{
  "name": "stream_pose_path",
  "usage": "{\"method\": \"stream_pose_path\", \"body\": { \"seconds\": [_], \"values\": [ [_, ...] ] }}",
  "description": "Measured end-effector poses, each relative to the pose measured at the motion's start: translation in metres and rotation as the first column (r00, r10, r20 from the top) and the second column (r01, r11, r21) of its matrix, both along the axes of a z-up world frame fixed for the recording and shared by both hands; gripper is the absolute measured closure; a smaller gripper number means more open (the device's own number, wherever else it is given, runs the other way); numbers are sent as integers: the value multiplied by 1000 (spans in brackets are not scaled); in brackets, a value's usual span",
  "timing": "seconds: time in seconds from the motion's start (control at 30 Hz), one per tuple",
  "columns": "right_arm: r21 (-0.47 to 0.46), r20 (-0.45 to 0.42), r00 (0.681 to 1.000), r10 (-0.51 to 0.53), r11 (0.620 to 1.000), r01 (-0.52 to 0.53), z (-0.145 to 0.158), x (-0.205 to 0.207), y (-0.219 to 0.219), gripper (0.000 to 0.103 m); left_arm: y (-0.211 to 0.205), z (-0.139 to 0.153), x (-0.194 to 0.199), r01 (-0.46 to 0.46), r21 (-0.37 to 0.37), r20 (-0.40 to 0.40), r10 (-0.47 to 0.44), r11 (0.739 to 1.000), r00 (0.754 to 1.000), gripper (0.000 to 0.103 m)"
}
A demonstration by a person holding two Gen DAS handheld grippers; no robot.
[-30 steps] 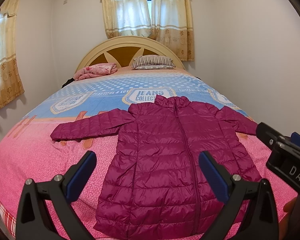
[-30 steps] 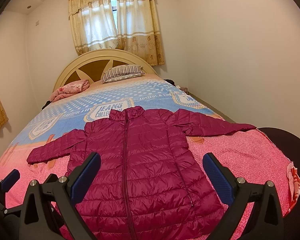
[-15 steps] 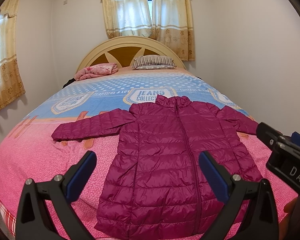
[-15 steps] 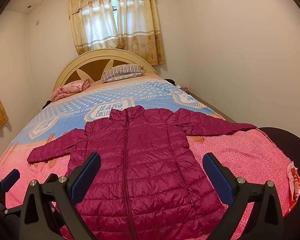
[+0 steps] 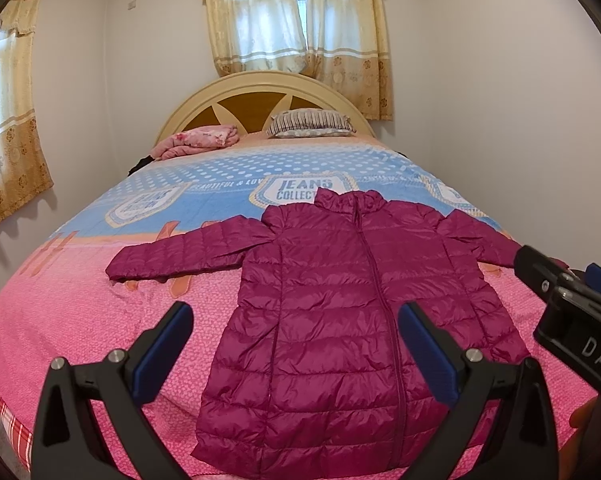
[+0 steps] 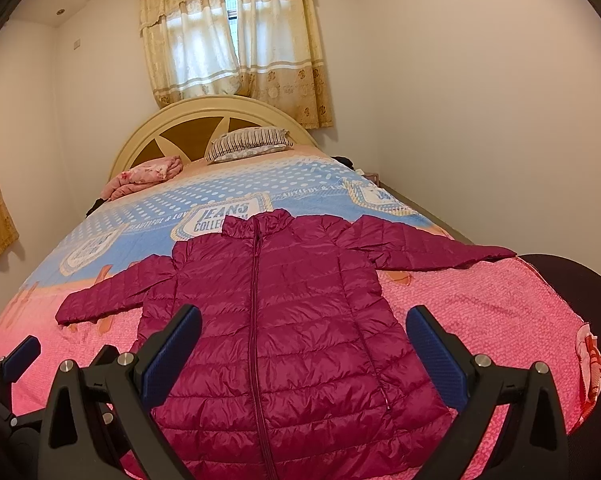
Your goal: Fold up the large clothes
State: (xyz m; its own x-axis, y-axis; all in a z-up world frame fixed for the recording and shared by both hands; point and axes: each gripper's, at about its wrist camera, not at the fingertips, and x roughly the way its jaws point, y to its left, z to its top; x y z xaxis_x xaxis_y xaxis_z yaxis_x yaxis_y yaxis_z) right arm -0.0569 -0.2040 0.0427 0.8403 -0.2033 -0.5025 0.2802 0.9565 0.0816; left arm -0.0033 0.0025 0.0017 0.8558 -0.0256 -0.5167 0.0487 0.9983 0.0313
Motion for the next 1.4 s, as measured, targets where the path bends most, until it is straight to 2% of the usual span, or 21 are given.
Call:
{"method": "stream_pose_path", "body": {
  "seconds": [0.6,0.87,1.13,1.27,1.4],
  "values": [
    [0,-38,999,-16,1000,16,-8,10,-6,1,-4,-17,16,-16,23,-20,17,1000,1000,0],
    [-76,-43,997,-65,995,62,-10,35,-31,1,-10,-24,53,-18,50,-42,20,999,999,0],
    [-70,-73,992,-104,993,99,-7,78,-85,1,-19,-31,106,7,63,-79,-2,998,997,0],
    [4,-59,990,-126,992,127,-14,87,-128,1,-24,-38,134,19,66,-105,-12,998,994,0],
    [93,-99,977,-190,976,199,-28,91,-181,1,-23,-49,162,74,43,-139,-67,996,988,0]
  ]
}}
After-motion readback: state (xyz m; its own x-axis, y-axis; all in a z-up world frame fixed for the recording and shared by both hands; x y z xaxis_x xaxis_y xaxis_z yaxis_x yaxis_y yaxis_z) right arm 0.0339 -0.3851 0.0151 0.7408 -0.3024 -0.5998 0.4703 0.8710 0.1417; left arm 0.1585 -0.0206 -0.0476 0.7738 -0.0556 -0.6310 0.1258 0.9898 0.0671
